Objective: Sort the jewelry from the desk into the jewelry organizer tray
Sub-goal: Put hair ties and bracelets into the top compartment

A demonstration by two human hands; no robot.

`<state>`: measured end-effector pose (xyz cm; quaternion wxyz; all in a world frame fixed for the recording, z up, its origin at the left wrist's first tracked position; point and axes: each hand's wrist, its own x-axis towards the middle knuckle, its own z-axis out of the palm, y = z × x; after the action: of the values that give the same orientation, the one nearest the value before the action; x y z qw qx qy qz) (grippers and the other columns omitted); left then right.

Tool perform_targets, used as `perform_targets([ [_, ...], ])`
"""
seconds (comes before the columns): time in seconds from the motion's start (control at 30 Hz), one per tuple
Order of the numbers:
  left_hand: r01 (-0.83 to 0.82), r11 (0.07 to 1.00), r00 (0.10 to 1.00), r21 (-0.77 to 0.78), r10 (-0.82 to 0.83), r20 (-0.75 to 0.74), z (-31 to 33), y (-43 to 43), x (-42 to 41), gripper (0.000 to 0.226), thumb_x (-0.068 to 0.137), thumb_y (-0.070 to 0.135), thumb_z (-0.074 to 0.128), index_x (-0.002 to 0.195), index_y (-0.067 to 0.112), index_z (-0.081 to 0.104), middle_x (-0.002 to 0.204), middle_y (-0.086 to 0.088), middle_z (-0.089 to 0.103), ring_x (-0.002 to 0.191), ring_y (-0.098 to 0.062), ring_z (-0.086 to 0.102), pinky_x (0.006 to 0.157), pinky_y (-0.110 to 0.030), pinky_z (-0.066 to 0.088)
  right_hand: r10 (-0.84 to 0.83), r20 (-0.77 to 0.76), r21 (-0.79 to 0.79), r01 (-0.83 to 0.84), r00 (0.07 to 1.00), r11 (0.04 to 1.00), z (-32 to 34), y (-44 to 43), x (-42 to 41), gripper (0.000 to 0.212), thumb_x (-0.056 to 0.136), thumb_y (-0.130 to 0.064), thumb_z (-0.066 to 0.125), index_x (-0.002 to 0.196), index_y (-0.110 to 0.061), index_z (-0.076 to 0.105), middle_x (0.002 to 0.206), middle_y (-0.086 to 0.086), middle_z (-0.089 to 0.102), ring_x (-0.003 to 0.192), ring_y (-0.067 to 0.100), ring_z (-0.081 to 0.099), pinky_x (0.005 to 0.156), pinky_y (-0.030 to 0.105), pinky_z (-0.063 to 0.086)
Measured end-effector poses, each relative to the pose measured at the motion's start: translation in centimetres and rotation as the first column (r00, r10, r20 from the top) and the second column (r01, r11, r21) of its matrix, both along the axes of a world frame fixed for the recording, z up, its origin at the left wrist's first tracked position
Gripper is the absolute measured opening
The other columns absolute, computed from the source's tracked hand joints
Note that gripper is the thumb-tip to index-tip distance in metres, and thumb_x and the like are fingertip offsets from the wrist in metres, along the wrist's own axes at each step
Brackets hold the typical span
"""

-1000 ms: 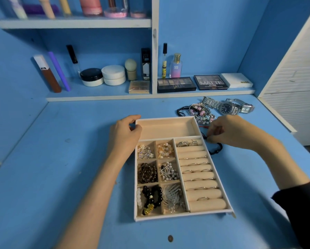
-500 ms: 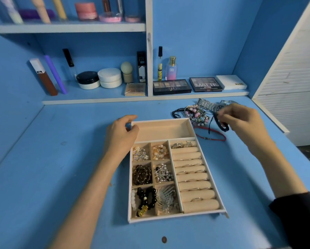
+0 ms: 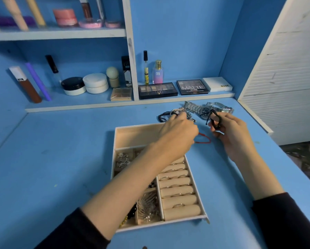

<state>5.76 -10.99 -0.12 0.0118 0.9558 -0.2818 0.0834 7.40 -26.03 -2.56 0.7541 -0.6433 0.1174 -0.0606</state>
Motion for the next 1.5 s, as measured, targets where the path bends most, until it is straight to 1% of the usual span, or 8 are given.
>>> perform_targets([
  [0.3,0.006,0.993,0.999,0.121,-0.010,0.033,0.3,-1.8,-0.1,0.015,0.086,0.004,0.050,0.092,0.010,0.062,0.101,-0.011,0.064,0.110,-0.028,0.049,0.092,-0.036,0.035,-0.016,0.015,-0.017,0.016,1.000,1.000,0.3,0.0,-0.2,0.020,0.089,-0.006,0.051,0.074,-0.014,0.061,0.064,0.007,0.054,0.054,0.014,0.043,0.055,0.022,0.031],
  [0.4,-0.093,0.982,0.995,-0.165,0.088,-0.041,0.9,-0.7,0.2,0.017,0.088,0.018,0.051,0.099,0.016,0.064,0.101,-0.008,0.064,0.102,-0.026,0.055,0.085,-0.033,0.041,-0.035,0.022,-0.027,0.036,0.999,0.999,0.4,-0.1,-0.1,0.020,0.089,-0.006,0.052,0.073,-0.015,0.060,0.063,0.005,0.054,0.054,0.015,0.043,0.055,0.022,0.032],
  [0.53,-0.173,0.798,0.985,-0.577,0.127,-0.119,2.9,2.4,0.1,0.008,0.084,0.019,0.059,0.086,0.018,0.067,0.081,0.002,0.069,0.078,-0.015,0.065,0.073,-0.031,0.053,-0.047,0.048,-0.063,0.050,0.998,0.997,0.3,0.3,-0.2,0.021,0.090,-0.005,0.052,0.075,-0.017,0.061,0.056,-0.002,0.057,0.049,0.008,0.047,0.053,0.021,0.034],
  [0.77,-0.294,0.607,0.952,-0.739,0.116,-0.284,4.0,8.0,-0.6,0.008,0.081,0.009,0.064,0.078,0.016,0.067,0.071,-0.003,0.070,0.064,-0.010,0.066,0.064,-0.021,0.054,0.051,0.138,-0.175,-0.027,0.989,0.984,0.5,2.5,-1.0,0.022,0.089,-0.002,0.052,0.076,-0.017,0.061,0.065,0.006,0.056,0.059,0.017,0.045,0.055,0.026,0.032],
  [0.93,-0.446,0.623,0.885,-0.643,0.197,-0.422,1.3,11.2,-0.3,0.012,0.082,0.004,0.061,0.076,0.011,0.067,0.069,-0.009,0.069,0.059,-0.010,0.063,0.060,-0.019,0.051,0.109,0.176,-0.235,-0.066,0.978,0.970,0.8,3.7,-1.1,0.025,0.088,0.002,0.053,0.074,-0.017,0.061,0.065,0.006,0.057,0.058,0.020,0.045,0.052,0.025,0.033],
  [1.27,-0.302,0.919,0.949,-0.254,0.264,-0.171,-0.1,13.8,0.1,0.019,0.089,0.014,0.053,0.095,0.021,0.069,0.093,-0.004,0.066,0.092,-0.022,0.059,0.077,-0.036,0.048,0.297,0.239,-0.403,-0.184,0.924,0.896,3.4,6.6,-1.2,0.018,0.086,-0.006,0.061,0.075,-0.020,0.065,0.061,-0.001,0.062,0.058,0.011,0.046,0.053,0.020,0.033],
  [1.37,-0.260,0.954,0.964,-0.147,0.248,-0.098,-0.1,14.3,0.1,0.018,0.089,0.017,0.055,0.099,0.022,0.069,0.096,-0.002,0.060,0.098,-0.021,0.050,0.072,-0.027,0.037,0.389,0.224,-0.563,-0.207,0.894,0.800,4.1,7.8,-1.0,0.012,0.084,-0.011,0.064,0.078,-0.020,0.067,0.068,0.016,0.063,0.061,0.016,0.050,0.057,0.022,0.038],
  [1.5,-0.282,0.957,0.959,-0.074,0.278,-0.061,-0.2,14.5,-0.1,0.019,0.088,0.018,0.056,0.101,0.019,0.069,0.096,-0.002,0.054,0.100,-0.022,0.042,0.069,-0.029,0.033,0.482,0.179,-0.788,-0.169,0.857,0.592,4.3,10.0,-0.7,0.008,0.083,-0.012,0.065,0.082,-0.019,0.068,0.065,0.001,0.065,0.050,0.008,0.049,0.050,0.010,0.037],
])
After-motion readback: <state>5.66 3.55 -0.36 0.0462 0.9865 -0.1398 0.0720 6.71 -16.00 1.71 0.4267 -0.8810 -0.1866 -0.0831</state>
